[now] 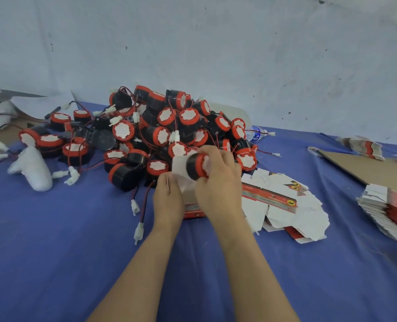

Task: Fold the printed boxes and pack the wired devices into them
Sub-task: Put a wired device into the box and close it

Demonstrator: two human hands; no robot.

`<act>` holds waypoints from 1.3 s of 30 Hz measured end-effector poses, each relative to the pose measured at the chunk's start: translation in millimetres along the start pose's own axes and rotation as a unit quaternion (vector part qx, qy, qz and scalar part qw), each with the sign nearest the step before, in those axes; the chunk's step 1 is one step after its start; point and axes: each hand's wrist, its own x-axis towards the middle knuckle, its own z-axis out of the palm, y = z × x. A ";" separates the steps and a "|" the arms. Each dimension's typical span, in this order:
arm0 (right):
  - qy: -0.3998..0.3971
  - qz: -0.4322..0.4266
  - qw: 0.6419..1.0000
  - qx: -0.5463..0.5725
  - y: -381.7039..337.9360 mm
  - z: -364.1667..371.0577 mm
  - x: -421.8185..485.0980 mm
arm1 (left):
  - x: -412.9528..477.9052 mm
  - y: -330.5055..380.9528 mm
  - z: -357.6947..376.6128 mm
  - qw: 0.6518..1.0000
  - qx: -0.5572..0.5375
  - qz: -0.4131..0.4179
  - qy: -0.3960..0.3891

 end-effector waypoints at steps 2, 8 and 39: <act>-0.058 0.002 0.995 -0.086 8.5 -1.0 2.1 | -2.0 2.2 2.9 1.000 0.018 0.016 -0.015; -0.142 -0.025 0.981 -0.133 7.8 -2.8 11.0 | -4.4 1.5 3.5 0.999 -0.031 -0.006 -0.030; -0.145 0.202 0.967 -0.063 65.8 -52.6 9.3 | -6.8 -1.8 4.5 0.981 0.179 0.028 -0.063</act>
